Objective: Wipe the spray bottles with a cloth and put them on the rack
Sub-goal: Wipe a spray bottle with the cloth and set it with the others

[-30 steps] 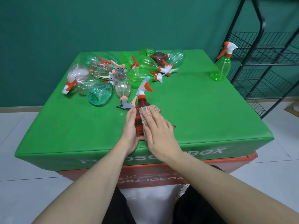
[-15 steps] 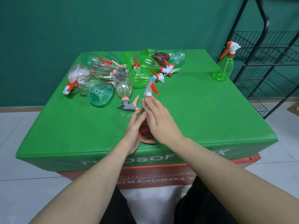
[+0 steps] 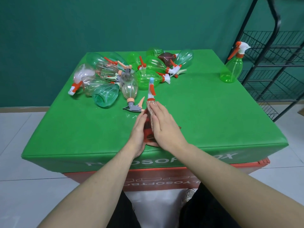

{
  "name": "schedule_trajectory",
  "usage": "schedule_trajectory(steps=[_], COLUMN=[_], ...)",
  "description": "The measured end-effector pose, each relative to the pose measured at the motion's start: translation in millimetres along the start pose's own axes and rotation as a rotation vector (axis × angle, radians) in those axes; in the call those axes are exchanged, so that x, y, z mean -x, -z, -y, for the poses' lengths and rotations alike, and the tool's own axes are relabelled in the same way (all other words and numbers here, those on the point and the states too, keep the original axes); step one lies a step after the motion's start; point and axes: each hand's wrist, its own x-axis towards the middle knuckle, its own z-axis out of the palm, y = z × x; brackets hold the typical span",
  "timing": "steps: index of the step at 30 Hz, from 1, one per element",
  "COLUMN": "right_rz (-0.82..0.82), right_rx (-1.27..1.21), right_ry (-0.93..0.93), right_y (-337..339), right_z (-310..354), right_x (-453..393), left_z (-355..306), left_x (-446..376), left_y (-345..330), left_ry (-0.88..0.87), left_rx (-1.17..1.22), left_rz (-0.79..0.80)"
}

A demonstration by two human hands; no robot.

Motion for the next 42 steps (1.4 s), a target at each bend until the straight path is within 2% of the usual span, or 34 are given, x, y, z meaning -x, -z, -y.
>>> schedule_trajectory(steps=[5, 8, 14, 20, 28, 33, 39, 42], right_rz=[0.005, 0.021, -0.017, -0.053, 0.049, 0.092, 0.018, 0.001], right_rx=[0.134, 0.178, 0.252, 0.139, -0.005, -0.141, -0.141, -0.043], right_ry=[0.032, 0.039, 0.072, 0.070, 0.057, -0.167, -0.006, 0.020], right_y=[-1.6, -3.8, -5.3, 0.0, 15.4, 20.9, 6.3, 1.8], right_z=[-6.5, -7.1, -7.9, -0.8, 1.6, 7.4, 1.4, -7.8], right_x=[24.1, 37.1, 43.3, 15.4, -23.9, -35.8, -12.8, 5.0], left_z=[0.8, -1.5, -3.2, -4.8, -7.9, -7.3, -4.0, -0.9], left_x=[0.1, 2.8, 0.9, 0.2, 2.1, 0.5, -0.3, -2.4], left_y=[-1.8, -3.7, -1.7, 0.1, 3.4, 4.6, 4.8, 4.1], left_ry=[-0.008, -0.051, -0.027, -0.014, 0.038, 0.042, 0.036, -0.005], left_rx=[-0.006, 0.049, 0.076, 0.044, 0.047, 0.054, 0.076, 0.053], left_rz=[-0.052, -0.057, -0.046, 0.051, 0.101, 0.084, 0.056, 0.031])
